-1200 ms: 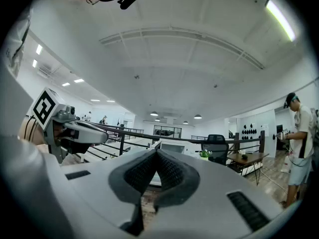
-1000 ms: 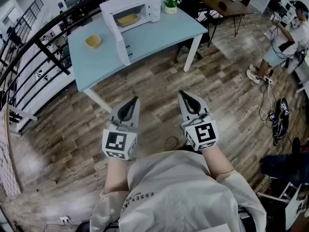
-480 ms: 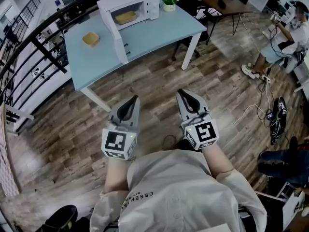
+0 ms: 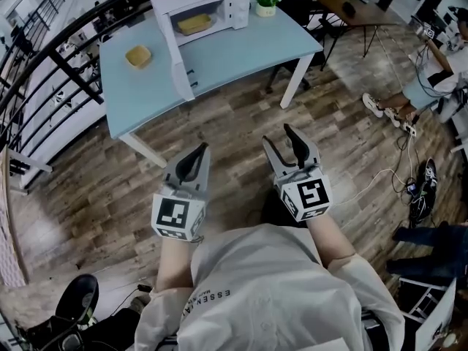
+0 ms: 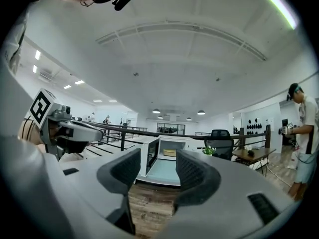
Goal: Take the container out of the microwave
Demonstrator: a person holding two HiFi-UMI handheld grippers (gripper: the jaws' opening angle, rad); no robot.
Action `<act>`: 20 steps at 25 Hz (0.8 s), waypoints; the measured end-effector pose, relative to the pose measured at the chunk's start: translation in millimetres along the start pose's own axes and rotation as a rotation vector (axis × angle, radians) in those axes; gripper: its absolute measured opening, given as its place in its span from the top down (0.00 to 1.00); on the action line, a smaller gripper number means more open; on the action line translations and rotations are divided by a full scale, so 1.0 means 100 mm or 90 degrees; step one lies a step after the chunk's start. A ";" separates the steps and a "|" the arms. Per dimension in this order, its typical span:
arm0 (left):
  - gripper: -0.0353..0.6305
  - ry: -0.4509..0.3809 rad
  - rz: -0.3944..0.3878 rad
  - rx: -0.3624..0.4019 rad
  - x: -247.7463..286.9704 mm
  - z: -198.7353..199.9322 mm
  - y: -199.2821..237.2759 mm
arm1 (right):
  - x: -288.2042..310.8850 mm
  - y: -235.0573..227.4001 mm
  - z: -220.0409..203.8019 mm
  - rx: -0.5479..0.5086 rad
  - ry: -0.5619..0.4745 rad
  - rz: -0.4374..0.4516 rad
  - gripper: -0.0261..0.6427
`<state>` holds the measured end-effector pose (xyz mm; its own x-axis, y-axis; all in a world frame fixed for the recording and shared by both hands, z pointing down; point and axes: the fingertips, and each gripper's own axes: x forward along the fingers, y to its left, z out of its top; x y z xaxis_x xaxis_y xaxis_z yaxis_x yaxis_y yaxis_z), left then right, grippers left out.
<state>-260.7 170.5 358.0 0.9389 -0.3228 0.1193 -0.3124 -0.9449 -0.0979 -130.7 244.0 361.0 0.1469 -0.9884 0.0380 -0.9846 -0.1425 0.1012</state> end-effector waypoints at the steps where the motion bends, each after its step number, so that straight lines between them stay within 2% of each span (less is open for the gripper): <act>1: 0.94 0.002 0.005 0.000 0.10 0.00 0.02 | 0.07 -0.08 -0.01 0.000 -0.001 0.005 0.64; 20: 0.94 0.037 0.147 -0.023 2.55 0.27 0.36 | 1.85 -2.17 -0.19 0.011 0.013 0.170 0.64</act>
<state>-28.8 56.2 358.1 0.8325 -0.5319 0.1553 -0.5236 -0.8468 -0.0934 112.3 93.6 364.4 -0.1173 -0.9898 0.0811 -0.9901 0.1229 0.0679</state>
